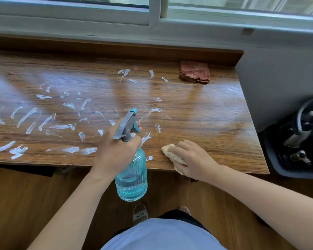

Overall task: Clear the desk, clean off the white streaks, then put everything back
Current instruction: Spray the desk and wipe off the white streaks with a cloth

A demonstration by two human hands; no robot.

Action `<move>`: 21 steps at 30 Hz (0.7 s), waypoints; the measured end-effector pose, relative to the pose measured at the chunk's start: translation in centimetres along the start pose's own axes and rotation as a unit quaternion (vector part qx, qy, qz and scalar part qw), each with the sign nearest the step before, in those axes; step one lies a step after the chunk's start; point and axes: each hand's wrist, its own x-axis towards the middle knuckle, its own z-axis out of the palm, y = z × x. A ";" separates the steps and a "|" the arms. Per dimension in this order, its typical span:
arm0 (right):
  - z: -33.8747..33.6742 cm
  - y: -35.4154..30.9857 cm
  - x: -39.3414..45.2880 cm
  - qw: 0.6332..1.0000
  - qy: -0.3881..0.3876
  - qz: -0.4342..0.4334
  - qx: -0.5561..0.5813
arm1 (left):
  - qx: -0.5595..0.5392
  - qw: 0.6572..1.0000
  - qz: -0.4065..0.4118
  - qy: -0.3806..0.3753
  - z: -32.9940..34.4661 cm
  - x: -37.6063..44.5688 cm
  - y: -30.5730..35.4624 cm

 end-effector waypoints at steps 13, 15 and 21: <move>-0.9 2.0 7.3 0.990 0.037 0.138 0.007 | 0.024 0.999 -0.009 -0.027 -0.1 1.1 -0.4; -1.4 0.4 4.1 0.998 -0.019 0.061 0.021 | 0.021 0.999 -0.010 -0.027 -0.2 1.3 -0.4; -2.2 4.5 7.5 0.988 -0.004 0.154 -0.014 | 0.020 0.999 -0.006 -0.040 -0.5 1.8 -0.2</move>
